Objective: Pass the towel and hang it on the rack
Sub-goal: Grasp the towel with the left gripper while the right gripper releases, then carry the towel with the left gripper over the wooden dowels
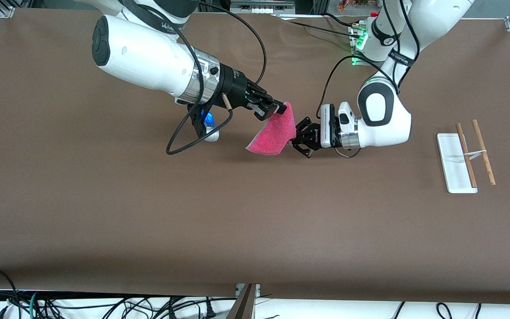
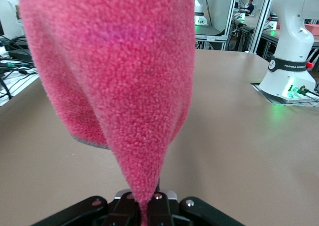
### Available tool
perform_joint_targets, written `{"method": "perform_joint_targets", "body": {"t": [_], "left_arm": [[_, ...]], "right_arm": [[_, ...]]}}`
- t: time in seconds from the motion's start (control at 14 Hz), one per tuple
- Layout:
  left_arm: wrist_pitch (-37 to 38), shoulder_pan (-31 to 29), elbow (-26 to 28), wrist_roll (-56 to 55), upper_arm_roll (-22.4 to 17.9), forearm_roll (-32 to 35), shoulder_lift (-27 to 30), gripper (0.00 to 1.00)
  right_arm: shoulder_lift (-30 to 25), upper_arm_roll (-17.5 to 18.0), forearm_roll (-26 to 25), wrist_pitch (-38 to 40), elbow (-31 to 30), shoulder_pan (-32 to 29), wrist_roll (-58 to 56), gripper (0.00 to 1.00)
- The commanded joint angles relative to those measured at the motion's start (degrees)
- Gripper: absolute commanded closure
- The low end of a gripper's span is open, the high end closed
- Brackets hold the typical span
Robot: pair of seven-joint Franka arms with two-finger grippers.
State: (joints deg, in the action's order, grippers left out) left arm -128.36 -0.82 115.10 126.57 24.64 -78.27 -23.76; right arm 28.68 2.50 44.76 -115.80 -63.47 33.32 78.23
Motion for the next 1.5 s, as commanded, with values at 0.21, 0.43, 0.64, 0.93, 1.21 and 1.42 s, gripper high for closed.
{"method": "perform_joint_targets", "body": {"t": [0.21,0.43,0.64,0.93,1.21,1.42], "left_arm": [[0.3,-2.1,0.2,1.4,-0.2,-1.5,1.3,1.0],[0.4,-3.0,-0.2,-2.5,-0.5,0.3,2.0,1.0],[1.0,-5.5,-3.3,-17.4,-0.7,12.5,3.4,1.0],[1.8,-6.2,-8.1,-48.7,-0.4,36.6,4.9,1.0],[15.1,-7.0,-15.9,-66.9,-0.8,54.3,4.0,1.0],[18.9,-10.1,-16.9,-69.6,-1.7,57.0,2.4,1.0]], "right_arm": [[1.0,0.0,1.0,0.5,2.0,-0.3,0.7,0.67],[1.0,-0.1,0.6,0.2,2.1,-0.3,0.7,0.0],[0.7,-0.5,0.4,0.7,2.1,-0.4,1.0,0.0],[-0.5,-0.7,-2.6,5.9,2.0,-3.2,-0.5,0.0],[-3.1,-1.2,-8.6,20.0,1.9,-7.9,-16.7,0.0],[-5.1,-7.7,-14.0,32.6,1.6,-9.0,-32.3,0.0]]}}
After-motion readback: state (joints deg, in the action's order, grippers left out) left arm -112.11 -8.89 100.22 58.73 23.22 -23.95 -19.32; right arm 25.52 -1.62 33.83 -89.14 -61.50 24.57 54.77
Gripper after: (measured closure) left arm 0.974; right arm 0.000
